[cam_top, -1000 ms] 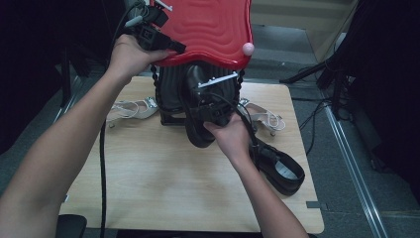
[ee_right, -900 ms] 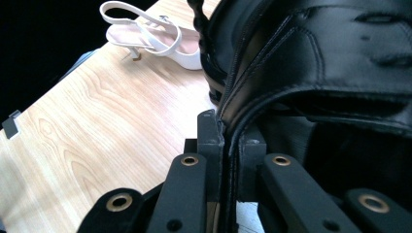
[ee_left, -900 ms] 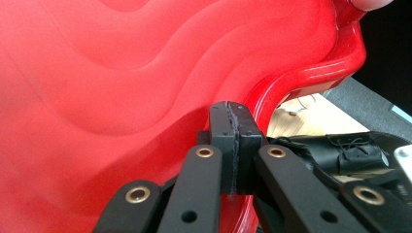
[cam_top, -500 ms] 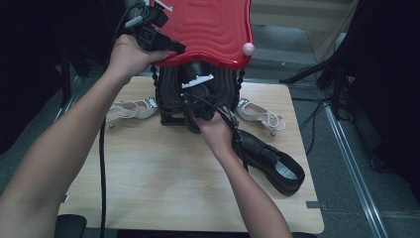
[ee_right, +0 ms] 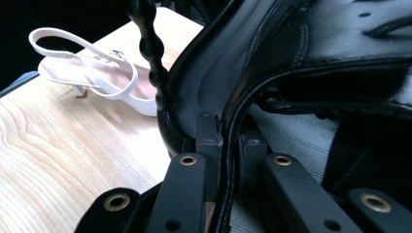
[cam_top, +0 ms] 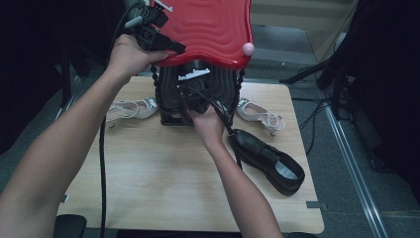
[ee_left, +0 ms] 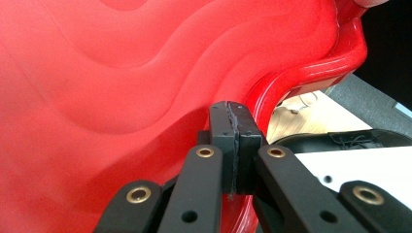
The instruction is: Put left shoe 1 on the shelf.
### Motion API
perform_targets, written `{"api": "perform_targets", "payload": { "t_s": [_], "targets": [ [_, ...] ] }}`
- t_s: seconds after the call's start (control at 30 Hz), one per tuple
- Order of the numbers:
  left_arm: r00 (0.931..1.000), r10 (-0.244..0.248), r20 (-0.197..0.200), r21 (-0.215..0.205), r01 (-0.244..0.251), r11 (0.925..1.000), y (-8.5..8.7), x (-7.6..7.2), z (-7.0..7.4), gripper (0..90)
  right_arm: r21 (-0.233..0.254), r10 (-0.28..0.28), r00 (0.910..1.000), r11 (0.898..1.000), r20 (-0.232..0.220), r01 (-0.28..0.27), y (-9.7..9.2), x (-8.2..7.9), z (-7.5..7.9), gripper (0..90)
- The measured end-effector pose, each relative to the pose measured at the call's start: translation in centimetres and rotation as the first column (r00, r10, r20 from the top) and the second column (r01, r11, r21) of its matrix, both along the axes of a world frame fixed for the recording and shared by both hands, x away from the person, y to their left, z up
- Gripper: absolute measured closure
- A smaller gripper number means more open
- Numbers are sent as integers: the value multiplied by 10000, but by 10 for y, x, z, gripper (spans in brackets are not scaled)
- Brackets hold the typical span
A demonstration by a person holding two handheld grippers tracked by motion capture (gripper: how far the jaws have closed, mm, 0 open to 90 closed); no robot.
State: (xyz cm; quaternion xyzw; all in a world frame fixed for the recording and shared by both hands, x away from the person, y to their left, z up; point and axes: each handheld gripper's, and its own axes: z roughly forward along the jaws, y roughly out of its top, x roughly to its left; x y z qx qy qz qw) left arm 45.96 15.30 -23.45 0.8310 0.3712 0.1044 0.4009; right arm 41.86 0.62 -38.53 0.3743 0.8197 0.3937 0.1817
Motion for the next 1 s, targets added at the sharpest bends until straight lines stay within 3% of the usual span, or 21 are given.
{"api": "perform_targets", "payload": {
  "t_s": [0.23,0.63,0.87,1.0],
  "targets": [
    [10000,55,-4,-16,-55,10000,0,0,0,900,-65,66,9998,10000,-167,-67,6,5,-4,780],
    [9999,88,92,-68,-87,9999,0,-1,-1,900,405,180,9987,9991,-468,-161,0,1,3,659],
    [9999,102,79,-79,-101,9999,0,-1,-1,900,714,316,9986,9970,-425,-285,-14,-18,14,686],
    [9999,116,102,-130,-114,9998,0,-1,-2,900,898,732,9970,9935,-268,-705,-27,-42,26,813]
  ]
}}
